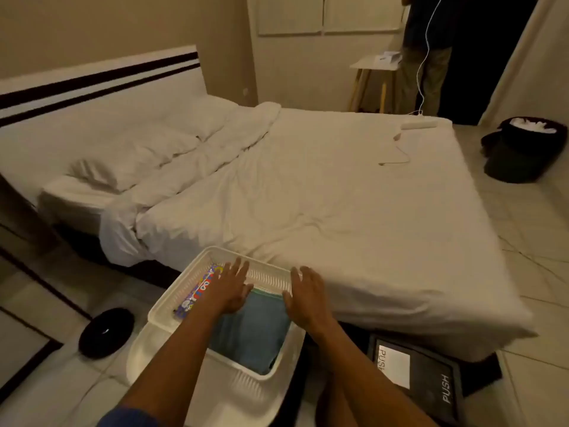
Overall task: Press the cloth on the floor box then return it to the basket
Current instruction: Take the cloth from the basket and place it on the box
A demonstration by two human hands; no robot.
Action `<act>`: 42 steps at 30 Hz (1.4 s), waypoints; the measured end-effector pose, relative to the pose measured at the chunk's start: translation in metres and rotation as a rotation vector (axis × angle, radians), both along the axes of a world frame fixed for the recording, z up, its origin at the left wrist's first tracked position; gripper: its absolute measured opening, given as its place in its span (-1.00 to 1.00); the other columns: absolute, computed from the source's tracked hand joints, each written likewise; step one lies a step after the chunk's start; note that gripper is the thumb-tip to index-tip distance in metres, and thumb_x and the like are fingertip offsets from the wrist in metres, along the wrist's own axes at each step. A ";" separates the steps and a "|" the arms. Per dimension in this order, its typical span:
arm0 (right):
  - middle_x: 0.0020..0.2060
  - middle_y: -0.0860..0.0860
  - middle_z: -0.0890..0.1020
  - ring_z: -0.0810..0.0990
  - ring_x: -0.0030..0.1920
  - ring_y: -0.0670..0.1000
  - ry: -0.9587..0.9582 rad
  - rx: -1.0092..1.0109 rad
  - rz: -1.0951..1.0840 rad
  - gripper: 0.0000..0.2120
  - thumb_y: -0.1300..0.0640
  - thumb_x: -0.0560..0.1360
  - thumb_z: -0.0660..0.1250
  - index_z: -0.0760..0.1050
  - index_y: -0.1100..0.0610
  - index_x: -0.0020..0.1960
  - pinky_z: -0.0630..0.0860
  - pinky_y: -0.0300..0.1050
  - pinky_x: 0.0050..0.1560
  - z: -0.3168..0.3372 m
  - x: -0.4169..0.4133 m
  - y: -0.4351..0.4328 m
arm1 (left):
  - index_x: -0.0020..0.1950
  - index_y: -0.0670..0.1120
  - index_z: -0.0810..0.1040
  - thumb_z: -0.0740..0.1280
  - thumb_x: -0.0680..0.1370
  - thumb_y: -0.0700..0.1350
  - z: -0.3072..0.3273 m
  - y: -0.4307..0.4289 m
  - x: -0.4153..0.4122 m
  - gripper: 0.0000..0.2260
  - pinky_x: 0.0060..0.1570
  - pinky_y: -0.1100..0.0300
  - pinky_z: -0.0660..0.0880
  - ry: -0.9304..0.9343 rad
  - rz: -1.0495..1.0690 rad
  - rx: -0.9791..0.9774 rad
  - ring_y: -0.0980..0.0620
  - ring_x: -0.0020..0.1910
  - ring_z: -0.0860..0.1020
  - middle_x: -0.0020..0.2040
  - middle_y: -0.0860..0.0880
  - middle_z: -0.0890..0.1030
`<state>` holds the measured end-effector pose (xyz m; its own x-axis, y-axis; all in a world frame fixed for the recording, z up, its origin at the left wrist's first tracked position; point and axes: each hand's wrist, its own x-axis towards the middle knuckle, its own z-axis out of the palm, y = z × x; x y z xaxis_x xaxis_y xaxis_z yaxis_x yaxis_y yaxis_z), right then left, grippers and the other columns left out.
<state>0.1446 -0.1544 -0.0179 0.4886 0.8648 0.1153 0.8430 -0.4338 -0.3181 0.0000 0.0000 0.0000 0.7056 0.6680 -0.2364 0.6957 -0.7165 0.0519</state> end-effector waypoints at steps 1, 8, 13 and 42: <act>0.35 0.34 0.46 0.45 0.35 0.36 0.005 0.016 0.025 -0.42 0.04 0.51 0.25 0.35 0.32 0.45 0.35 0.17 0.40 -0.009 -0.001 0.005 | 0.62 -0.09 -0.06 0.05 0.67 0.07 -0.005 0.005 0.000 -0.43 0.55 -0.13 -0.03 0.042 -0.030 0.019 -0.17 0.61 0.00 0.63 -0.12 -0.11; 0.25 0.25 0.53 0.46 0.27 0.28 -0.156 -0.343 0.164 -0.64 0.14 0.55 0.22 0.50 0.25 0.29 0.22 0.21 0.42 -0.031 -0.002 0.035 | 0.60 -0.18 0.03 0.18 0.61 -0.19 -0.043 0.036 0.014 -0.41 0.52 0.01 0.14 0.150 -0.129 -0.055 -0.15 0.58 0.12 0.61 -0.19 0.05; 0.11 0.10 0.63 0.54 0.19 0.06 -0.069 -0.403 0.059 -0.75 0.17 0.61 0.16 0.57 0.16 0.15 0.30 -0.11 0.26 -0.066 -0.001 0.049 | 0.50 -0.22 0.29 0.21 0.58 -0.26 -0.060 0.045 0.024 -0.53 0.45 0.05 0.27 0.112 -0.145 -0.176 -0.18 0.50 0.30 0.51 -0.25 0.30; 0.24 0.19 0.58 0.51 0.28 0.22 0.047 -0.390 0.160 -0.67 0.16 0.52 0.30 0.49 0.17 0.26 0.30 0.07 0.38 -0.021 0.016 0.052 | -0.09 -0.01 0.60 0.41 0.39 -0.21 0.022 0.046 0.010 -0.85 0.01 0.14 0.48 -0.026 -0.179 -0.161 -0.02 0.03 0.60 -0.12 0.05 0.58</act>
<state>0.1606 -0.1026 -0.0394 0.3420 0.9045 -0.2548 0.8977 -0.3946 -0.1961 0.0104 0.0457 0.0224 0.8168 0.4865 -0.3100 0.5550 -0.8094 0.1921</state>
